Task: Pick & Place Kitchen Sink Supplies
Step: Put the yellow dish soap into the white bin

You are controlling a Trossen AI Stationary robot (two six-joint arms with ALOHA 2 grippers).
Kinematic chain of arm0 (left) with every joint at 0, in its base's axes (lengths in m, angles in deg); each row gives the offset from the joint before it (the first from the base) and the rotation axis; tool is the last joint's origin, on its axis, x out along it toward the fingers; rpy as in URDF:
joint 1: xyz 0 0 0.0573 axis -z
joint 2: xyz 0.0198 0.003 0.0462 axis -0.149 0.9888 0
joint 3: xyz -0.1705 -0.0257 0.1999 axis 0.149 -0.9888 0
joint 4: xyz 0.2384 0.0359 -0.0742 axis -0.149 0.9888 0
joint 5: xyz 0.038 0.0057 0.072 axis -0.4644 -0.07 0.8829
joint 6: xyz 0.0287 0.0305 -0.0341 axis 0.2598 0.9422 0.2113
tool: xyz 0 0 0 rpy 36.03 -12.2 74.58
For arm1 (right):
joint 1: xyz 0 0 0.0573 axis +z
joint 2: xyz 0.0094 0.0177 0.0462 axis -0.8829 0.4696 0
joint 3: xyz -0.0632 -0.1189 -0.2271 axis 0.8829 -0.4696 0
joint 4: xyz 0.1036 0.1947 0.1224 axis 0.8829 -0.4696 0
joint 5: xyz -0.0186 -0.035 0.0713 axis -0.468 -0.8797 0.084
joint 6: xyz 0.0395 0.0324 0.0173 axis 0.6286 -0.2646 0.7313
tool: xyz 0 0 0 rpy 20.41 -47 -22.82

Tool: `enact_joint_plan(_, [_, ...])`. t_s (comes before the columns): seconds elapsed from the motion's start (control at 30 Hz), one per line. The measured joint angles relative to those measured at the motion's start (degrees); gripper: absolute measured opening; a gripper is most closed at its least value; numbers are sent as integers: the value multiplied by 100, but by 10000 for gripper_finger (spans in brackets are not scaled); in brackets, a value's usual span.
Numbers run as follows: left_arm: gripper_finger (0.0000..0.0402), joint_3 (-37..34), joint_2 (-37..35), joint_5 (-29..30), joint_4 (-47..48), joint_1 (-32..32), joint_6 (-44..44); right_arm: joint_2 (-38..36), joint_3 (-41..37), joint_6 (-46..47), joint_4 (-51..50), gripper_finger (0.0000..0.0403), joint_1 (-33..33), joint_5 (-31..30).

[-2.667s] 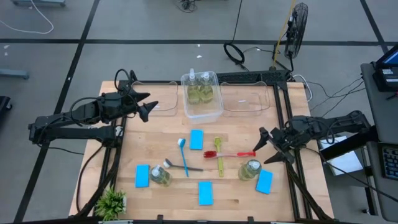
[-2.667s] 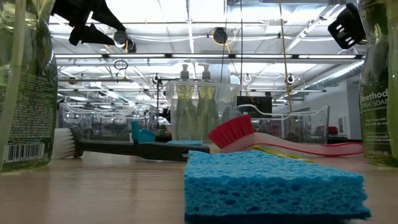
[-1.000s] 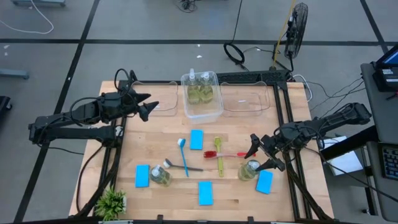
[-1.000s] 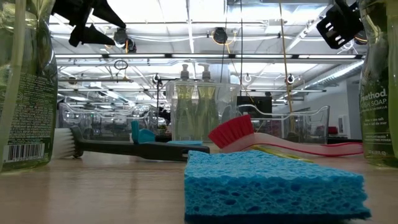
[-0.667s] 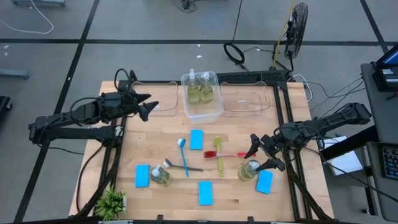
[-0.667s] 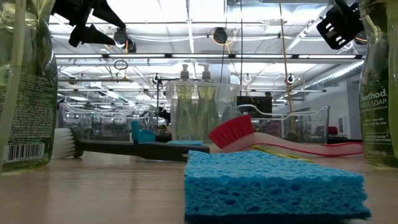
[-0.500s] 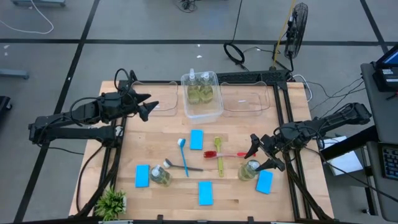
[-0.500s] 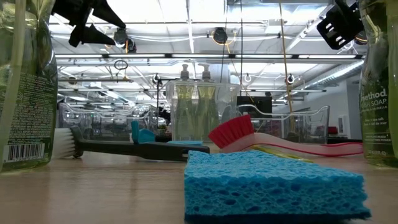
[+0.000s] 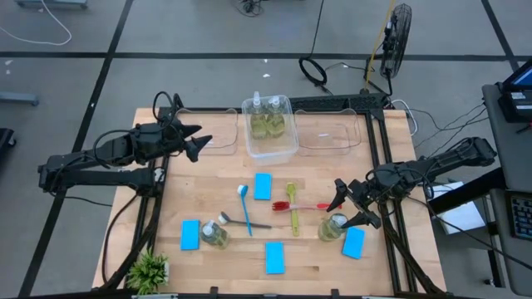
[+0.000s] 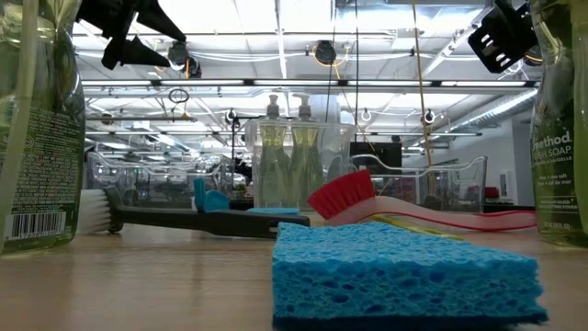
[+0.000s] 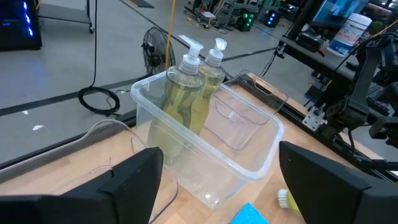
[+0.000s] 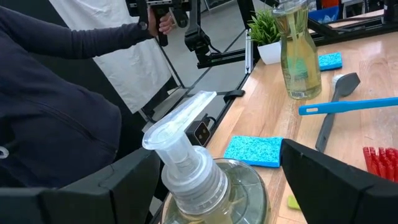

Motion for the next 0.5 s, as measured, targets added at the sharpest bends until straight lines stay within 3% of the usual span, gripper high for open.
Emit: enact_joint_plan(0.5, [305, 0, 1, 0, 0, 0, 0, 0, 0, -17, 0, 315, -2, -31])
